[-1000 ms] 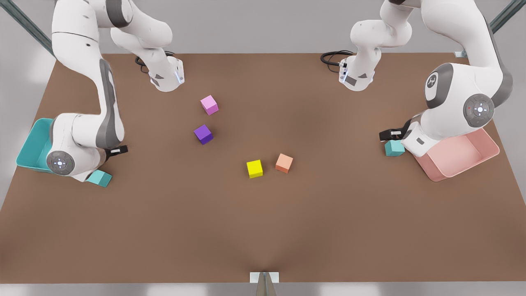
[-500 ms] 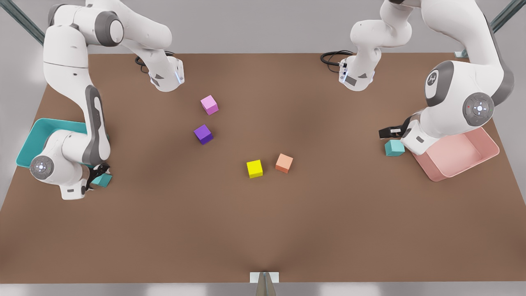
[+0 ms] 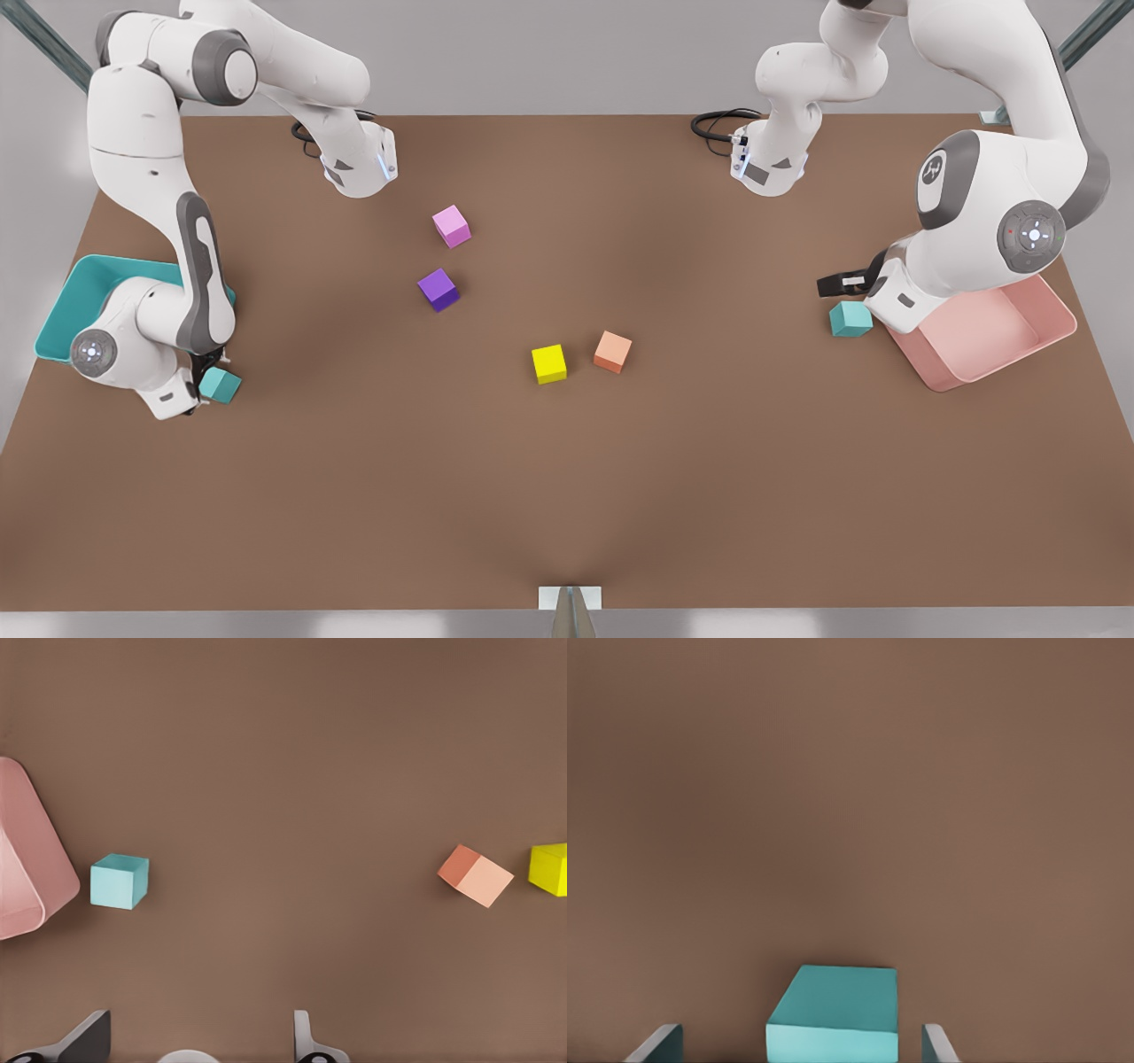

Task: Stack the two blue cubes on top of each other

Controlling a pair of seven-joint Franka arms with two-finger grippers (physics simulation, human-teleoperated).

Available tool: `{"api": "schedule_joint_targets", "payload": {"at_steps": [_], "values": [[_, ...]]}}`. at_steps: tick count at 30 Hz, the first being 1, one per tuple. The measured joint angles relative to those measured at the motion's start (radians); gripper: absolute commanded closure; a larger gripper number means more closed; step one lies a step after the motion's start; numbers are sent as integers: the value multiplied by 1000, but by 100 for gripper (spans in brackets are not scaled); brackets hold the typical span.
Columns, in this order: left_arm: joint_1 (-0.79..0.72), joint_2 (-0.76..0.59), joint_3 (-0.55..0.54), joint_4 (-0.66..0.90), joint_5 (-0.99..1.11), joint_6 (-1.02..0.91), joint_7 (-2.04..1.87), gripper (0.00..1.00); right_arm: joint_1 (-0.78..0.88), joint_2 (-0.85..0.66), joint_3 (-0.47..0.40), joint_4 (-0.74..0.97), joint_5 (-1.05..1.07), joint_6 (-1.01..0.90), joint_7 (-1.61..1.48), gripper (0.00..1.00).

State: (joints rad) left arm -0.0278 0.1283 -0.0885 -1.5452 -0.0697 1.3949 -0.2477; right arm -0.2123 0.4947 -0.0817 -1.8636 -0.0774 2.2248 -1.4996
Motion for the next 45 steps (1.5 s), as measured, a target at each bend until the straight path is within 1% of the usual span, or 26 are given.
{"api": "schedule_joint_targets", "payload": {"at_steps": [11,15,32,33,34,35,38,42,43,45], "values": [[0,3,0,0,-1,-1,-5,0,-31,31,0,-3,24,52,-142,0],[-7,22,-3,-1,-8,-1,-7,0,-35,43,0,-2,35,61,-176,0],[-6,41,-7,-1,-18,-6,-8,0,-69,122,-1,10,44,108,-244,1],[-5,45,-6,-2,-17,-6,-8,0,-71,124,-1,10,45,110,-245,7],[-4,47,-6,-2,-17,-5,-8,0,-73,127,-1,11,45,112,-246,21],[-3,48,-6,-2,-17,-5,-8,0,-75,130,-1,12,45,114,-246,28],[0,49,-6,-1,-16,-4,-7,0,-76,128,2,23,46,115,-247,41],[17,81,-2,-1,-1,-4,10,0,-31,117,10,27,82,110,-243,42],[30,110,1,-1,6,1,21,0,-1,114,11,29,105,108,-239,42],[98,175,4,-2,29,18,57,0,113,97,12,34,153,96,-212,42]]}}
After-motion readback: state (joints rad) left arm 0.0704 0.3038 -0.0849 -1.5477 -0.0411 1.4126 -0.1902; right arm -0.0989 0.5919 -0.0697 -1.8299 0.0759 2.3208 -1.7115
